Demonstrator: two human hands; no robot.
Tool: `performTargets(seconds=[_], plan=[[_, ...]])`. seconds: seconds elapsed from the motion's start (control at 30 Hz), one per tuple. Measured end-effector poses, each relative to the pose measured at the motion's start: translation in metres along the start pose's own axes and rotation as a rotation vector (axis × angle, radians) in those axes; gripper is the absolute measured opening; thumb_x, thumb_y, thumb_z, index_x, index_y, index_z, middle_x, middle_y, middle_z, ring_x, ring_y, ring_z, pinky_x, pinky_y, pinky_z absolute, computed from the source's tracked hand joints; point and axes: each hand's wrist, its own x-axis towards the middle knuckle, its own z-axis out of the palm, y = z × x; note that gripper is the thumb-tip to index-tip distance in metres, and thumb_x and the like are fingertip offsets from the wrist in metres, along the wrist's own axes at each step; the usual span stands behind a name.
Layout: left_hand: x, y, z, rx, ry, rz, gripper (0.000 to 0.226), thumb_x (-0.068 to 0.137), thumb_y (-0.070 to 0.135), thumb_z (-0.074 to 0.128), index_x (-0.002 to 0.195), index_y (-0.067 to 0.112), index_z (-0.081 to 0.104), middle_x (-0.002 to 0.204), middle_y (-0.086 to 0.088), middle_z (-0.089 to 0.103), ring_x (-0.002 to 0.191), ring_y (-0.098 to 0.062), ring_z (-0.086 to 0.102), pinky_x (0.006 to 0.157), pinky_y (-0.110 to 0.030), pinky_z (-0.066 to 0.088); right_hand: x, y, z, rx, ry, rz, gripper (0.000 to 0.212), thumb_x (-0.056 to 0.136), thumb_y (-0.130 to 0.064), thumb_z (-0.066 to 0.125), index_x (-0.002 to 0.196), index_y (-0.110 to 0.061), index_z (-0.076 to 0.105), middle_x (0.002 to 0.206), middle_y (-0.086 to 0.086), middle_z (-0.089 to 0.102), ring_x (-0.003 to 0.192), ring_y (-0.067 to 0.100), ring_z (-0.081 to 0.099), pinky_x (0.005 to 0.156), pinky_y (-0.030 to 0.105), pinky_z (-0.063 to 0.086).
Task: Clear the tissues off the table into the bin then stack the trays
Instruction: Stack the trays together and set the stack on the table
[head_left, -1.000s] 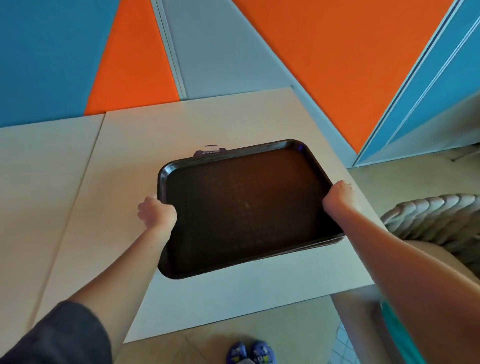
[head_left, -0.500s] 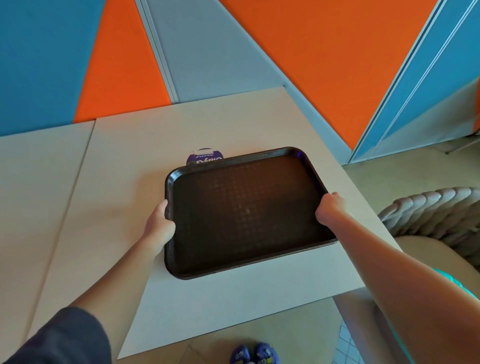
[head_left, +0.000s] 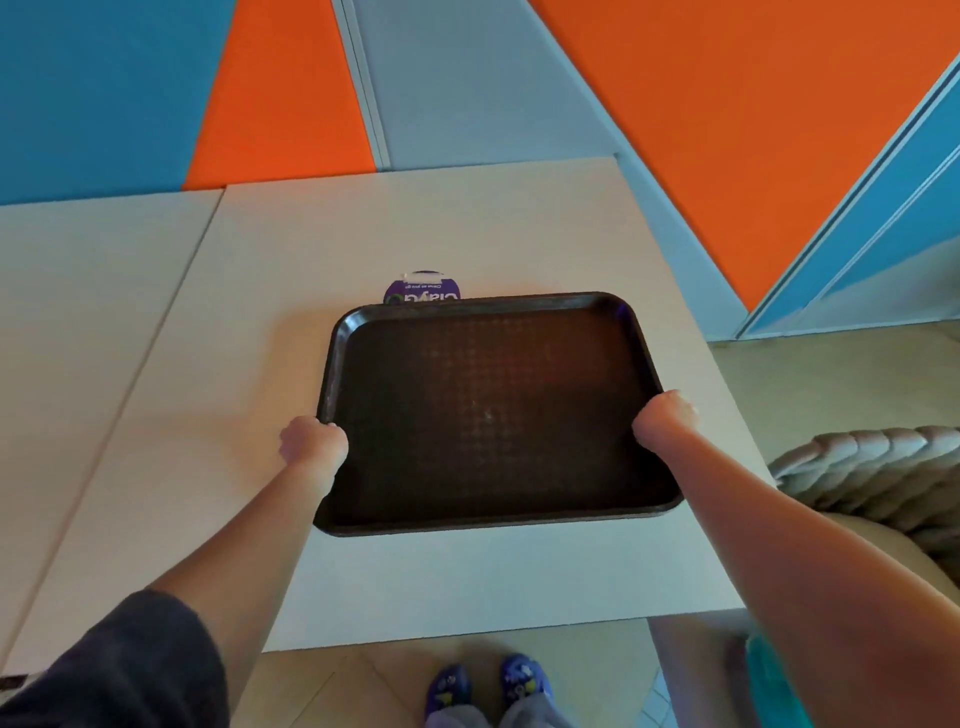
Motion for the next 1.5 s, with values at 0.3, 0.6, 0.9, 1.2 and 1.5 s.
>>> performTargets(seconds=[0.3,0.6,0.9,1.2,1.5], plan=[[-0.006,-0.003,-0.036,-0.073,0.146,-0.039,0.035,0.095,0.018,0.048,0.121,-0.004,0.053,0.12,-0.024,0.056,0.109,-0.042,0.055,0.088,-0.046,0.047,-0.004,-0.031,-0.024,0.004,0.079,-0.123,0.056,0.091,-0.008,0.049,0.139,0.011,0.027,0.142,0.022,0.038,0.132,0.034,0.041,0.107,0.038,0.037],[0.01,-0.03,-0.095,-0.204,0.241,-0.062,0.032,0.095,0.016,0.047,0.117,-0.003,0.058,0.113,-0.025,0.059,0.104,-0.043,0.056,0.084,-0.044,0.046,-0.033,-0.098,-0.037,0.108,0.145,-0.251,0.053,0.093,-0.009,0.047,0.137,0.012,0.027,0.139,0.026,0.041,0.131,0.037,0.042,0.107,0.04,0.037],[0.089,-0.084,-0.16,-0.278,0.244,-0.082,0.033,0.095,0.018,0.045,0.12,-0.001,0.056,0.113,-0.022,0.059,0.1,-0.041,0.058,0.085,-0.047,0.05,-0.083,-0.202,-0.012,0.159,0.14,-0.291,0.052,0.092,-0.01,0.049,0.135,0.012,0.03,0.137,0.026,0.043,0.129,0.038,0.044,0.104,0.04,0.04],[0.21,-0.136,-0.261,-0.289,0.251,-0.014,0.03,0.095,0.019,0.046,0.117,0.002,0.059,0.113,-0.02,0.058,0.103,-0.038,0.058,0.086,-0.045,0.049,-0.157,-0.335,0.047,0.271,0.143,-0.233,0.052,0.092,-0.008,0.047,0.138,0.008,0.029,0.136,0.027,0.044,0.127,0.041,0.044,0.102,0.043,0.041],[0.296,-0.187,-0.341,-0.315,0.241,-0.009,0.028,0.094,0.015,0.047,0.113,0.001,0.06,0.106,-0.02,0.061,0.094,-0.037,0.06,0.073,-0.041,0.048,-0.211,-0.447,0.073,0.216,0.154,-0.324,0.047,0.093,-0.01,0.046,0.133,0.013,0.034,0.134,0.027,0.046,0.126,0.039,0.045,0.102,0.041,0.041]])
